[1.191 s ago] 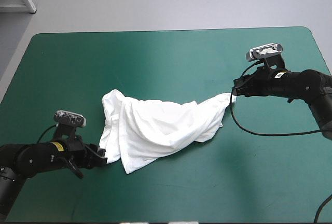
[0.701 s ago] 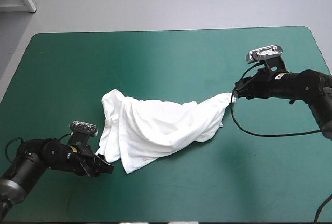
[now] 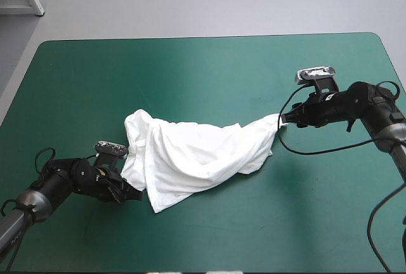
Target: Fold the cloth
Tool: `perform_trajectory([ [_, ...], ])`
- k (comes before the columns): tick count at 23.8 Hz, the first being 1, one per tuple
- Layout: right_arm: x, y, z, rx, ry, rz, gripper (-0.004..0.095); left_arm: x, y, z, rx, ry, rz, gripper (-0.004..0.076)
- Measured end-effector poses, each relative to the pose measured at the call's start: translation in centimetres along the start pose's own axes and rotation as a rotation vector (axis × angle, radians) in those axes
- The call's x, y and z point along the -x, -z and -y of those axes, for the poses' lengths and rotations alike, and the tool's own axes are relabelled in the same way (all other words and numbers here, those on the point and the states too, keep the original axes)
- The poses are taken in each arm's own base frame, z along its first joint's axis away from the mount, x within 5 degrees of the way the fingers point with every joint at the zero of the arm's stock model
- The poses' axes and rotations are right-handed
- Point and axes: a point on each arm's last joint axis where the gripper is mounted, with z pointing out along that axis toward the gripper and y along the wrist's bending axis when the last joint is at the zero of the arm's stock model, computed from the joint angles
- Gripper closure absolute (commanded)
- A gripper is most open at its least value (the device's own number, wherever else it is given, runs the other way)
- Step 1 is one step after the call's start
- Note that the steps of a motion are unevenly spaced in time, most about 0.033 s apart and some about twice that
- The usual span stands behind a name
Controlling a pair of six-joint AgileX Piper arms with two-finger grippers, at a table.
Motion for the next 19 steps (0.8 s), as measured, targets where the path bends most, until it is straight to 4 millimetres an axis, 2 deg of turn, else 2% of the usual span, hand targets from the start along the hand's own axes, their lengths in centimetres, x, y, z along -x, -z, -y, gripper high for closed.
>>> perform_trajectory([
  [1,-0.1,-1.5,0.2,0.023,-0.024,-0.031,0.0466,0.1,0.0,0.0,0.003,0.000,0.009,0.0705],
  [6,-0.6,-6.5,1.5,0.049,-0.069,-0.100,0.0466,0.1,0.0,0.0,0.004,0.000,0.014,0.0705],
  [11,-0.9,-9.3,2.2,0.053,-0.093,-0.113,0.0468,0.1,0.0,0.0,0.004,0.000,0.014,0.0705],
  [14,-0.9,-10.1,2.4,0.053,-0.091,-0.091,0.0500,0.1,0.0,0.0,0.004,0.000,0.015,0.0705],
  [19,-0.7,-11.1,2.6,0.064,-0.084,-0.063,0.0678,0.1,0.0,0.0,0.004,0.000,0.015,0.0705],
])
